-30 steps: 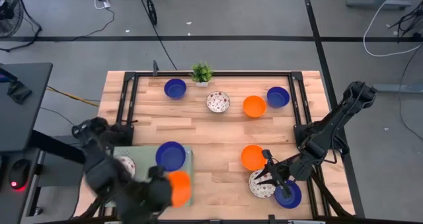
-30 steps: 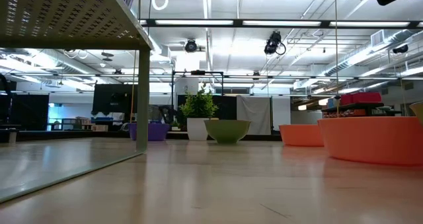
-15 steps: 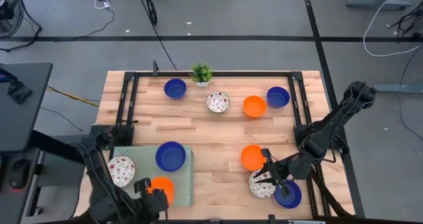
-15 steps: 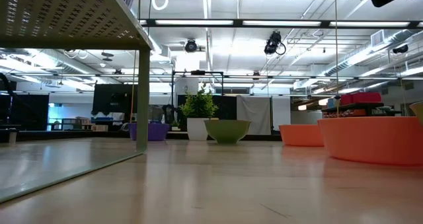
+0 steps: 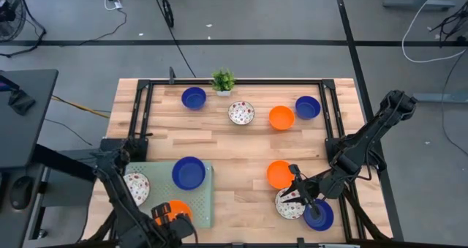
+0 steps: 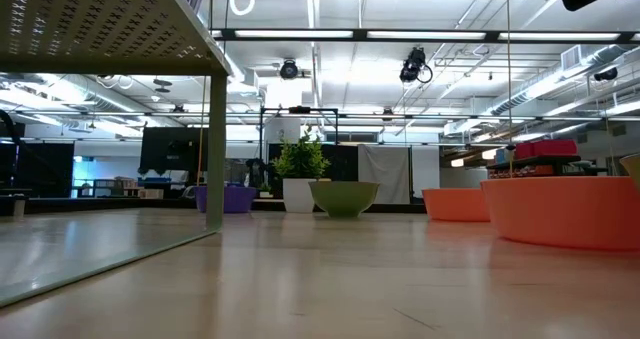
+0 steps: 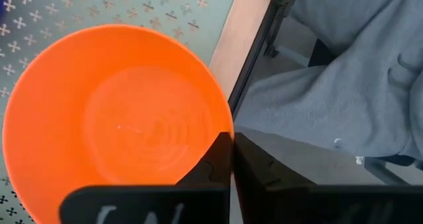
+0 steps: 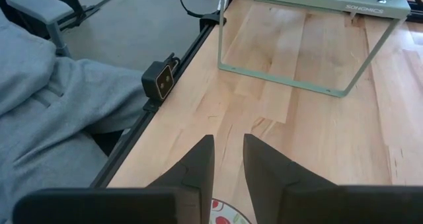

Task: Pick & Place Mini bowls
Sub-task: Put the orange bowl on the shelf

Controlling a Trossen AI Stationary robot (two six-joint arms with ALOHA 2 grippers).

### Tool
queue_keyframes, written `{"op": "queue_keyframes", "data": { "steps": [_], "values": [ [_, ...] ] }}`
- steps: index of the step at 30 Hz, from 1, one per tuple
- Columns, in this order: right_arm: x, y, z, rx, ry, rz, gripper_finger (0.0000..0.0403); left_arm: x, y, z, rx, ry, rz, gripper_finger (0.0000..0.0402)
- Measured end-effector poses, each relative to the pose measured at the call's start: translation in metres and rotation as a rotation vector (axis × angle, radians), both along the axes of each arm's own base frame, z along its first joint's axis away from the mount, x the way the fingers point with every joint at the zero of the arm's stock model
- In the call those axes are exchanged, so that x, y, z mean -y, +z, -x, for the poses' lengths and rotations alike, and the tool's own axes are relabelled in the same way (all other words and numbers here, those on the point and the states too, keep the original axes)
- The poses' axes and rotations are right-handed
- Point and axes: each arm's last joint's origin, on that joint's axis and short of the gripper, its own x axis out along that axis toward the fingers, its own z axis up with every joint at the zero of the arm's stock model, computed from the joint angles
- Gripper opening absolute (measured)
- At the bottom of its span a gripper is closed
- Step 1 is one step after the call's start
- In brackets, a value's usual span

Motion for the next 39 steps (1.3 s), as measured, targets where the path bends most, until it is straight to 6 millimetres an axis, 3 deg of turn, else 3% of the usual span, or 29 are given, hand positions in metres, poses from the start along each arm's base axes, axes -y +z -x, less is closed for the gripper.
{"op": "queue_keyframes", "data": {
  "steps": [24,39],
  "values": [
    [0.0,-0.0001,0.0,-0.001,0.0,0.0,0.0084,0.0014,0.0,0.0017,0.021,-0.025,-0.02,0.0014],
    [0.0,-0.0001,0.0,-0.001,0.0,0.0,0.0084,0.0012,-0.0003,0.001,0.035,-0.03,-0.033,0.0123]
  ]
}}
